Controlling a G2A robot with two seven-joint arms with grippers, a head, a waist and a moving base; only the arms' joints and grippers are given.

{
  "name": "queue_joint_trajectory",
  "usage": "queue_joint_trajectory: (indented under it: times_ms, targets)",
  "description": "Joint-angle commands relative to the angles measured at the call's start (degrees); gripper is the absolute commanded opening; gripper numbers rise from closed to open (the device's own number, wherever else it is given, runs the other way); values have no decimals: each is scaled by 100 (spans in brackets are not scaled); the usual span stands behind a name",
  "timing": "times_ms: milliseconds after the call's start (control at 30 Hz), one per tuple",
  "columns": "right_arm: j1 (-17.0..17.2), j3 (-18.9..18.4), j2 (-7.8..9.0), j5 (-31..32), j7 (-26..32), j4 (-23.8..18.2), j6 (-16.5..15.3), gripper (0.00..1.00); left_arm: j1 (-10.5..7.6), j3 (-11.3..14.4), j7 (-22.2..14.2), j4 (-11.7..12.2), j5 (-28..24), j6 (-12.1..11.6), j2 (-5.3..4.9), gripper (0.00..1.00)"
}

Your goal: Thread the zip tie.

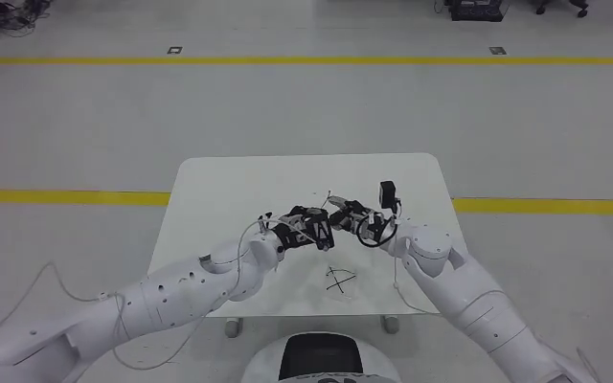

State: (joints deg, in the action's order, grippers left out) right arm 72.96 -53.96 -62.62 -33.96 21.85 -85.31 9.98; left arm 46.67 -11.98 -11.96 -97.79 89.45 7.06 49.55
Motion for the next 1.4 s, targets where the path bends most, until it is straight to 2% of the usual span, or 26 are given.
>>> queue_joint_trajectory:
  times_ms: [0,67,300,333,567,633,700,733,767,833,967,1033,1100,1133,1367]
  targets:
    - [73,-79,13,63,6,-20,-49,100,58,-151,38,13,-157,-65,-44,0]
    - [139,-158,27,115,-7,-37,-71,100,109,-300,160,25,-387,-185,-92,0]
    - [331,-390,68,266,42,-117,-120,100,341,-968,818,233,-1884,-1173,-336,0]
    - [331,-390,68,266,42,-117,-120,100,317,-1083,964,249,-1872,-1294,-373,0]
    - [331,-390,68,266,42,-117,-120,100,332,-1087,948,268,-1912,-1285,-371,0]
    - [331,-390,68,266,42,-117,-120,100,380,-1163,808,352,-2266,-1274,-345,0]
    - [359,-429,71,291,28,-110,-181,100,359,-1308,596,531,-3045,-1611,-315,0]
    - [383,-479,81,323,68,-98,-230,100,357,-1370,530,606,-3467,-1842,-305,0]
    - [417,-565,104,420,128,-76,-293,100,313,-1446,346,769,-3985,-2283,-301,0]
    - [485,-710,143,522,291,-65,-371,100,278,-1555,243,992,-4580,-2654,-293,0]
    - [619,-980,231,745,849,-61,-554,100,183,-1349,-215,1020,-5559,-2654,-295,0]
    - [656,-1071,265,818,1191,-37,-639,100,110,-1223,-366,1040,-6247,-2654,-311,0]
    - [647,-1117,284,740,1645,51,-709,100,-4,-1103,-466,969,-6586,-2654,-329,0]
    - [641,-1134,287,727,1669,77,-710,100,-142,-1072,-284,1007,-6269,-2654,-351,0]
    - [641,-1134,287,727,1669,77,-710,100,-123,-1080,-261,1023,-6322,-2637,-350,0]
